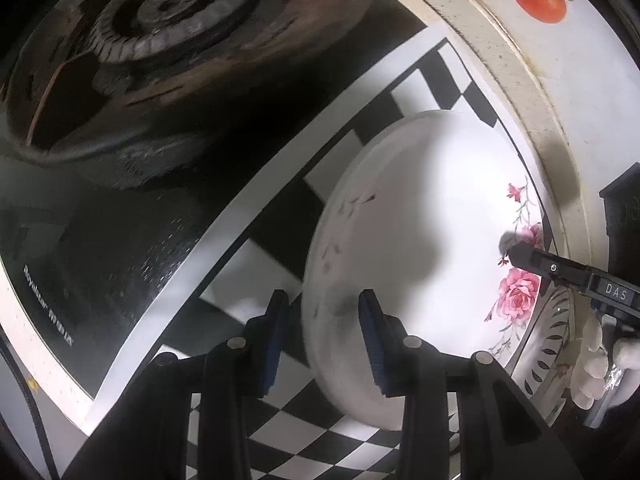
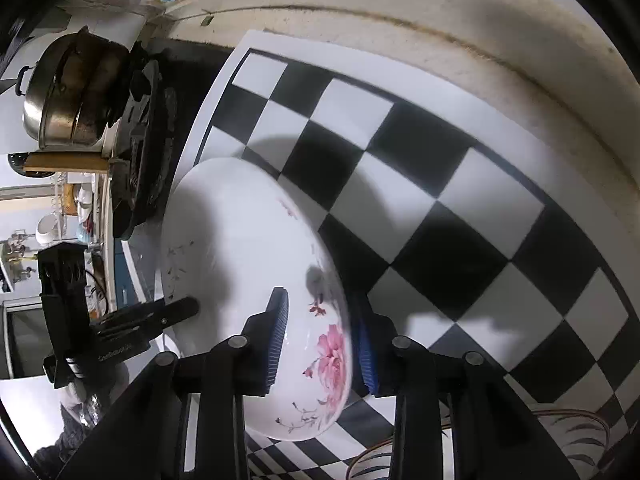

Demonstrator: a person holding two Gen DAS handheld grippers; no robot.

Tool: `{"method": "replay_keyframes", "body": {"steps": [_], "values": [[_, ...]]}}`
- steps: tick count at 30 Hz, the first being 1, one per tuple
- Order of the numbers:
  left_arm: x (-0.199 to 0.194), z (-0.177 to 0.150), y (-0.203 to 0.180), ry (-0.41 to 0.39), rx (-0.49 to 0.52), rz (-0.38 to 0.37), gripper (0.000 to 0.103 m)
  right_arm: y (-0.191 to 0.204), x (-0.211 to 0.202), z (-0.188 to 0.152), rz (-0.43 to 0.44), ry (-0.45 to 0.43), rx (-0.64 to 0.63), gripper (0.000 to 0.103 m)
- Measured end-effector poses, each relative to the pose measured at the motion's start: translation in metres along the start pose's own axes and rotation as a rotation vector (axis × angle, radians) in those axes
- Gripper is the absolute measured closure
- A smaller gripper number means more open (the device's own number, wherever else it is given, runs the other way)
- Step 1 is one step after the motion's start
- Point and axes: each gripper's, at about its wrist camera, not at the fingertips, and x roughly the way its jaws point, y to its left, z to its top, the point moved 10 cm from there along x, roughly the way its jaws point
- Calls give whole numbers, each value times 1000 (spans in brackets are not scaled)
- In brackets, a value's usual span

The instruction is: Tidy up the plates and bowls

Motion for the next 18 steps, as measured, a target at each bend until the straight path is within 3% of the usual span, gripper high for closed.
{"method": "replay_keyframes", "body": {"steps": [2, 6, 18], "values": [[3, 2, -7, -10, 16, -3, 70, 0, 1, -1, -7, 0, -13, 73], [5, 1, -12, -34, 12, 8, 73, -6, -1, -1, -18, -14, -29, 90], [-8, -13, -17, -31, 24, -19, 73, -4, -4, -17, -22, -27, -31, 90]]}}
